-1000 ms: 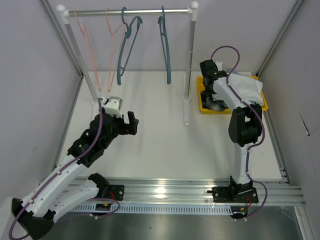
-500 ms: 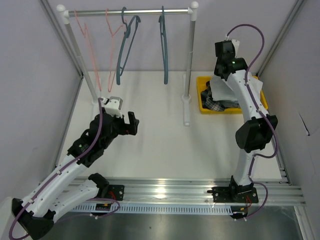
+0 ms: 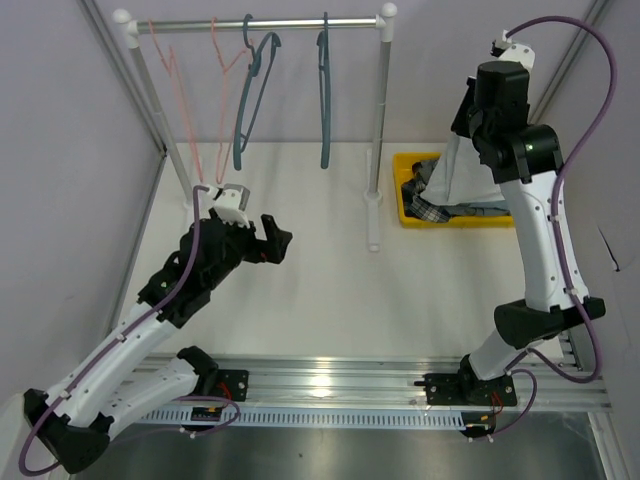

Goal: Place the skirt on the hanger

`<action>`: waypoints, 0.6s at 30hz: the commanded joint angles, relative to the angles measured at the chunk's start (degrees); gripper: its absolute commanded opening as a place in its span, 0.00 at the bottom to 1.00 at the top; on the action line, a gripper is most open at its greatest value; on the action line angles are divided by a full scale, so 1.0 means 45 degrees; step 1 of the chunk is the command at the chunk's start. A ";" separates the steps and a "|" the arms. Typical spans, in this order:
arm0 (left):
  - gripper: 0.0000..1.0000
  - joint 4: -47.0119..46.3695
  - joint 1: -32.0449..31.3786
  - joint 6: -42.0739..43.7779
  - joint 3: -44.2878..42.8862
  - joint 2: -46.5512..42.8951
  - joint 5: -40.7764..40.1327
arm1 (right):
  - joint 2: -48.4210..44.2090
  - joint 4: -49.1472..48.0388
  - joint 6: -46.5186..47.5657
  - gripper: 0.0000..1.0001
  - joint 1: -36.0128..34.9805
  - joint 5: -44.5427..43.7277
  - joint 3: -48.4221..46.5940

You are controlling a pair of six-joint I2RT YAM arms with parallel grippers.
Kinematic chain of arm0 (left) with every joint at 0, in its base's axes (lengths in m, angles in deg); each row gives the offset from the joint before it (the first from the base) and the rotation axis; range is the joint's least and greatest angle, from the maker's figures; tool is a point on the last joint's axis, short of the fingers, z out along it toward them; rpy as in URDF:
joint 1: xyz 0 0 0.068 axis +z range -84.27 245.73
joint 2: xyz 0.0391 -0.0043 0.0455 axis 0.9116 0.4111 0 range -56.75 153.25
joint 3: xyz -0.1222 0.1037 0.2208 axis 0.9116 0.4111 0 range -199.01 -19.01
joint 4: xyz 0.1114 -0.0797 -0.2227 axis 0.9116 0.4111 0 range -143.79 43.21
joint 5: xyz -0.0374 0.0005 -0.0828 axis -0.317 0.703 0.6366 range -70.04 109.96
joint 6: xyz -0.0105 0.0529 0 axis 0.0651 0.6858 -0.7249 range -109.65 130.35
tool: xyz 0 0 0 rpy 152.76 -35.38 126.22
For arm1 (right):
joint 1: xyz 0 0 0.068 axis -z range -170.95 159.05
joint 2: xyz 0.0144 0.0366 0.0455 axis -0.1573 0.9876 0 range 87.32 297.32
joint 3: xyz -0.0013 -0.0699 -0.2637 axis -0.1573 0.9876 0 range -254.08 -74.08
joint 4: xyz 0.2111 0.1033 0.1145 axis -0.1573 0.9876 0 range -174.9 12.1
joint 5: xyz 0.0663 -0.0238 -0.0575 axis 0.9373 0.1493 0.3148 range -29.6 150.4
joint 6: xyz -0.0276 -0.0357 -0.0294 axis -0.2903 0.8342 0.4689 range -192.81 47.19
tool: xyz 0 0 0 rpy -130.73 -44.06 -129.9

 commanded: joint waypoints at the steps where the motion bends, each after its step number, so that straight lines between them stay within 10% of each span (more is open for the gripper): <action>1: 1.00 -0.1703 -0.0054 -0.1160 0.0063 0.0174 0.0802 | -0.0929 0.0397 -0.0040 0.00 -0.0519 0.0476 -0.0592; 18: 0.99 -0.9575 -0.3041 -0.0226 0.2274 0.3394 0.0080 | -0.4778 0.1042 -0.1095 0.00 -0.1419 0.3131 0.2181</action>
